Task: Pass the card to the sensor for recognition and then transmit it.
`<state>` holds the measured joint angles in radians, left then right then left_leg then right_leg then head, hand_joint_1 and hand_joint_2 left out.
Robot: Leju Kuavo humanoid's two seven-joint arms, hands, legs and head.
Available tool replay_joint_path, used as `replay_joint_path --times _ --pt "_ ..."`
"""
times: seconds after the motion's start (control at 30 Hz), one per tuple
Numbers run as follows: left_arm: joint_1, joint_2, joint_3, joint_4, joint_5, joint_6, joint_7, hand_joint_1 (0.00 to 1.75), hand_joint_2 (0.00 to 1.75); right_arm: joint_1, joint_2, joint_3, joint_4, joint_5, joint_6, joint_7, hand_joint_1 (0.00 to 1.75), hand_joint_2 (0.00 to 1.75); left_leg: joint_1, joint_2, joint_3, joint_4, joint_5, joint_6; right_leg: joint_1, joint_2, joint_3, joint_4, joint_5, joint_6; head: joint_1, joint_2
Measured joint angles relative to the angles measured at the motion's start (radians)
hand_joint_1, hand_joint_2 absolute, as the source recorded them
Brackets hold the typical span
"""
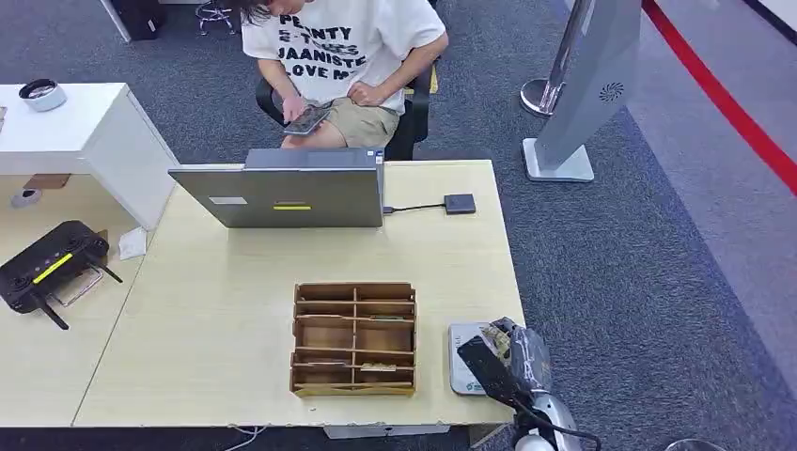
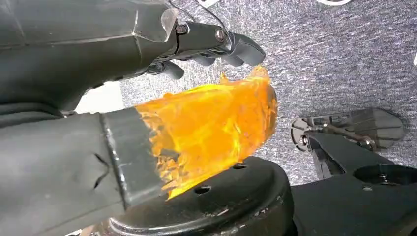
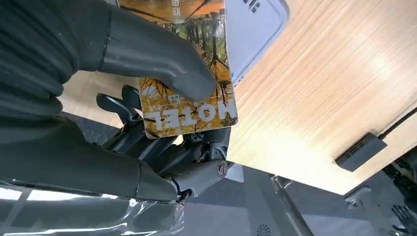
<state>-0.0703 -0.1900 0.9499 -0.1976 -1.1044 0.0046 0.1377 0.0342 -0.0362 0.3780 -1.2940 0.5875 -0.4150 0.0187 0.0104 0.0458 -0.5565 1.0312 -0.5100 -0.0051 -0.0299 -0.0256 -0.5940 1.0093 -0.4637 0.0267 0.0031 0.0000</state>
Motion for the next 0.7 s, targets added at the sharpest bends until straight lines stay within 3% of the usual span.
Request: replay_joint_path --times 0.7 --pt "0.000 0.000 0.000 0.000 -0.009 -0.005 0.004 0.00 0.00 -0.040 0.000 -0.003 0.050 0.058 0.052 0.035 1.75 1.75 0.000 0.000 0.004 0.000 0.000 0.000 0.000 0.000 0.004 0.000 0.000 0.000 0.000 0.000"
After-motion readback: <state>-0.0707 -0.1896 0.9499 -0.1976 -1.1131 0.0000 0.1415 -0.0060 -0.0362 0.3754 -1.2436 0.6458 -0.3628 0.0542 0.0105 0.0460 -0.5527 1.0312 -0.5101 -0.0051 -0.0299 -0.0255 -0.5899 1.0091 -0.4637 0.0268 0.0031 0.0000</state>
